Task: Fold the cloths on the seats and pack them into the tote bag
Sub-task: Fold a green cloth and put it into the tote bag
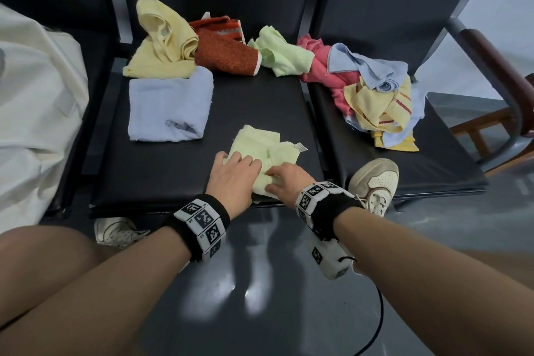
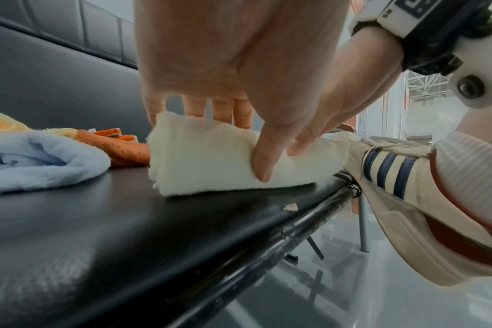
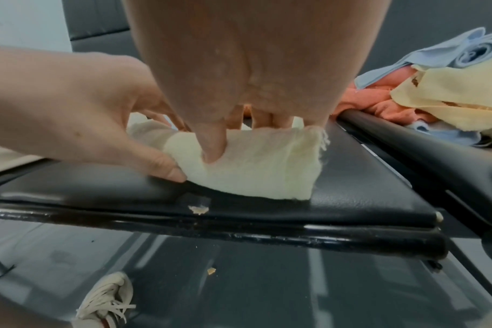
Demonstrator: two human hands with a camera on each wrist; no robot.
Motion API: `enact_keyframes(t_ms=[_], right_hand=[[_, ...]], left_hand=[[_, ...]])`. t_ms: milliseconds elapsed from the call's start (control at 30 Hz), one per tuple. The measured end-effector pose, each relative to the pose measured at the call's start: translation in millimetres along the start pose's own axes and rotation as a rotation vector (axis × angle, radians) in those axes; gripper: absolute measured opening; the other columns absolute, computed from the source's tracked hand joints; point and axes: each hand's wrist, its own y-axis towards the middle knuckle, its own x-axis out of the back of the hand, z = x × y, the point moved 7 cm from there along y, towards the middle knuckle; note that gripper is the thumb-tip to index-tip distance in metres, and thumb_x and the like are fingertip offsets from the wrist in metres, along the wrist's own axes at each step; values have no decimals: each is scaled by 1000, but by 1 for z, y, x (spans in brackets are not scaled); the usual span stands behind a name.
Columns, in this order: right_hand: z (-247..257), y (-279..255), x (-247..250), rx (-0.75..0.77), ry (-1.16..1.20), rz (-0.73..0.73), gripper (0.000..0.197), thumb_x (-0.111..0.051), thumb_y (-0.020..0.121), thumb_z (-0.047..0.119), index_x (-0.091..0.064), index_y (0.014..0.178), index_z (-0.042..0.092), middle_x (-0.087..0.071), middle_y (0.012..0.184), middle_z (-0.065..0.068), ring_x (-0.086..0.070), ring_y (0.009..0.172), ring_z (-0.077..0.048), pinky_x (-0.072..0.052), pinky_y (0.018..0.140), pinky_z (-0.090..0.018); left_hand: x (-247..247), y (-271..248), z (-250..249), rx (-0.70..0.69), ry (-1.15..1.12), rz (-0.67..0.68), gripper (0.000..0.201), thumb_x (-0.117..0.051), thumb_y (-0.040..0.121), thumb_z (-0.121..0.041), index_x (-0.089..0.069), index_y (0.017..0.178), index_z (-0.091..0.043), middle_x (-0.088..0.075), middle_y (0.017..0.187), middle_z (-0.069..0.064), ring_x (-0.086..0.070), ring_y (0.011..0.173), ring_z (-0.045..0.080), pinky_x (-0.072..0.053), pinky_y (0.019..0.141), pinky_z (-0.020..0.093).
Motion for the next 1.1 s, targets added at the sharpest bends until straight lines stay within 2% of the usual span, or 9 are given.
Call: enact_keyframes(t_ms=[133, 300, 467, 567, 700, 767, 867, 1000, 1100], right_hand=[[0, -6, 1, 15, -41, -102, 45, -64, 89, 39, -57, 130, 21, -48, 125, -6, -40, 123, -25, -39, 103, -42], [1, -13, 2, 45, -9, -125, 61, -79, 76, 40, -45, 122, 19, -55, 120, -2, -48, 114, -23, -43, 96, -42], [2, -11, 4, 59, -24, -140, 46, -71, 84, 33, -52, 124, 21, -55, 116, -4, -49, 113, -25, -43, 96, -40], [0, -7, 4, 45, -12, -118, 42, -66, 90, 31, -54, 129, 20, -55, 119, -5, -50, 117, -25, -42, 99, -41], [1, -2, 4, 36, -28, -64, 42, -60, 94, 32, -54, 133, 20, -55, 125, -6, -50, 120, -25, -43, 98, -40], [2, -1, 4, 31, -45, -38, 41, -58, 94, 34, -54, 133, 19, -56, 125, -7, -53, 117, -27, -46, 94, -39], [3, -1, 4, 29, -40, -32, 41, -58, 95, 34, -56, 132, 18, -54, 125, -7, -54, 115, -27, -47, 94, -39], [2, -7, 3, 57, -49, -127, 38, -62, 92, 37, -62, 124, 17, -47, 122, -6, -46, 117, -25, -42, 99, -39], [5, -14, 6, 72, -114, -212, 45, -64, 90, 40, -52, 129, 19, -50, 125, -3, -44, 120, -24, -39, 98, -37]], left_hand=[[-1, 1, 2, 15, -22, 20, 28, -61, 85, -22, -55, 112, -25, -62, 105, -9, -52, 109, 17, -29, 103, 38], [-3, 0, 2, 60, -3, 62, 25, -55, 87, -26, -53, 112, -22, -63, 109, -6, -52, 113, 19, -27, 105, 42], [-8, 1, 5, 94, -56, 96, 27, -53, 91, -30, -54, 116, -20, -62, 112, -3, -51, 115, 20, -31, 99, 43], [-7, 0, 5, 87, -93, 51, 36, -56, 90, -32, -52, 124, -20, -55, 119, 0, -48, 117, 23, -32, 101, 45], [6, -5, 0, -2, -63, -119, 49, -76, 68, -25, -56, 112, -20, -53, 110, 3, -50, 105, 27, -39, 93, 46], [4, -5, -1, -27, -42, -92, 52, -81, 62, -26, -56, 108, -20, -53, 106, 3, -51, 101, 27, -40, 90, 45], [2, -4, -1, -20, -20, -81, 49, -81, 60, -17, -57, 103, -22, -56, 100, 1, -53, 96, 26, -42, 86, 42], [0, -2, -2, -2, -20, -44, 40, -73, 71, -17, -56, 106, -24, -58, 100, -4, -53, 101, 22, -38, 92, 40], [0, -2, -2, 7, -21, -33, 37, -68, 77, -17, -53, 111, -24, -58, 105, -6, -52, 106, 20, -34, 97, 40]])
